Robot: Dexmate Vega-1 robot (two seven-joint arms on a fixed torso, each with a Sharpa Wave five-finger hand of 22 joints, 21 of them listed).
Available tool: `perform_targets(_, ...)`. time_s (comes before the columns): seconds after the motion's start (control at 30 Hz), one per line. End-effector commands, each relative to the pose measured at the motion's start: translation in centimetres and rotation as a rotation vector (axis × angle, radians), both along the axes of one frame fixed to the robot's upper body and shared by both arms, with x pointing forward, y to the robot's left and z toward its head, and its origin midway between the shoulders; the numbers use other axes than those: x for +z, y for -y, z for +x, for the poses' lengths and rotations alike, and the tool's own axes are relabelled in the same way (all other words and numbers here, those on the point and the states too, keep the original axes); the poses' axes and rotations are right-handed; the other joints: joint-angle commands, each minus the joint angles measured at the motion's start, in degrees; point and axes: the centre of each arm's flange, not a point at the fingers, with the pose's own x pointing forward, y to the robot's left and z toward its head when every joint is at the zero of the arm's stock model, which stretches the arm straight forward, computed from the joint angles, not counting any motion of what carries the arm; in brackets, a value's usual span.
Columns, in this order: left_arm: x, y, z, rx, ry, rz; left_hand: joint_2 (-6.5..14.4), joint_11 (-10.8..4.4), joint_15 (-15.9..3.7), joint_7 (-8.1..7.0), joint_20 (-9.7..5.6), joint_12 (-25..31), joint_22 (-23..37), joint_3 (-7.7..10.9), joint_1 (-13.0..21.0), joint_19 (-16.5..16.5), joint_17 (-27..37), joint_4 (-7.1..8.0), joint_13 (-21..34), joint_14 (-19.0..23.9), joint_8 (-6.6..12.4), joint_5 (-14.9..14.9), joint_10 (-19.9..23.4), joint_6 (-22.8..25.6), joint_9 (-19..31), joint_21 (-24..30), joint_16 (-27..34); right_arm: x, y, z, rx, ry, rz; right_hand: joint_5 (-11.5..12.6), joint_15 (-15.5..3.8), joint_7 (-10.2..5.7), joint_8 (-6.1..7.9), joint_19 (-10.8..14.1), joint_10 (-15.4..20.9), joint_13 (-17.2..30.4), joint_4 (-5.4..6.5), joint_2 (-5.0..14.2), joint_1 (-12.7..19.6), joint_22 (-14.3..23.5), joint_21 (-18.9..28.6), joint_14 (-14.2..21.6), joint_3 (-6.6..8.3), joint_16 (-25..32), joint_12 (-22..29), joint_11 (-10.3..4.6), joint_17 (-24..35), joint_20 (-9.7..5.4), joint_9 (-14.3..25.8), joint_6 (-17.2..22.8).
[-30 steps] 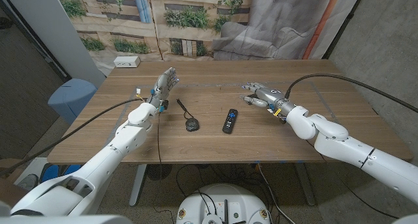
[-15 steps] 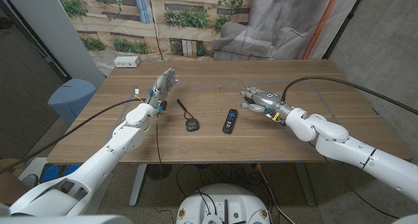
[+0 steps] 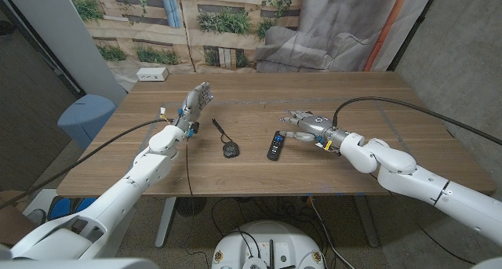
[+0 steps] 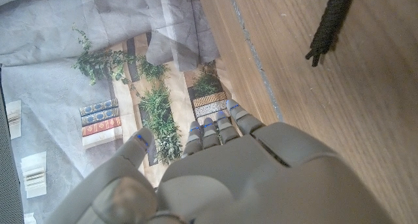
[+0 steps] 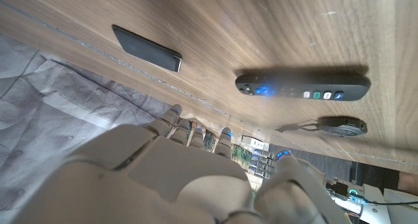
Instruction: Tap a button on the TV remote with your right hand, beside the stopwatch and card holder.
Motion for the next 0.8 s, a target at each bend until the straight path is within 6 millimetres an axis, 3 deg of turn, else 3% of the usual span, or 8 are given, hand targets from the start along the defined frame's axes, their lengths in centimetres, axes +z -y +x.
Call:
perform_targets(0.03, -0.3, -0.6, -0.1, -0.013, 0.006, 0.001, 3.68, 0.06, -0.11, -0.06, -0.43, 0.11, 0.08, 0.44, -0.51, 0.16, 0.25, 0.08, 0.16, 0.49, 0.21, -0.17, 0.57, 0.15, 0.28, 0.40, 0.26, -1.0, -1.1, 0.4, -0.018, -0.009, -0.048, 0.30, -0.78, -0.71, 0.56, -1.13, -0.36, 0.03, 0.60, 3.04, -0.31, 0.13, 0.12, -2.17, -0.11, 0.48, 0.55, -0.30, 0.22, -0.12, 0.02, 0.36)
perform_targets(0.8, -0.7, -0.9, -0.1, -0.017, 0.005, -0.002, 3.66, 0.11, -0.05, -0.11, -0.47, 0.08, 0.08, 0.86, -1.02, 0.34, 0.27, 0.22, 0.17, 0.83, 0.20, -0.20, 0.71, 0.09, 0.29, 0.52, 0.32, -2.6, -0.5, 0.5, -0.066, -0.079, -0.047, 0.44, -0.31, 0.21, 0.69, -1.22, -0.39, 0.00, 2.01, 3.16, -0.54, 0.13, 0.76, -2.60, -0.55, 0.86, 0.89, -0.44, 0.33, -0.17, 0.01, 0.87)
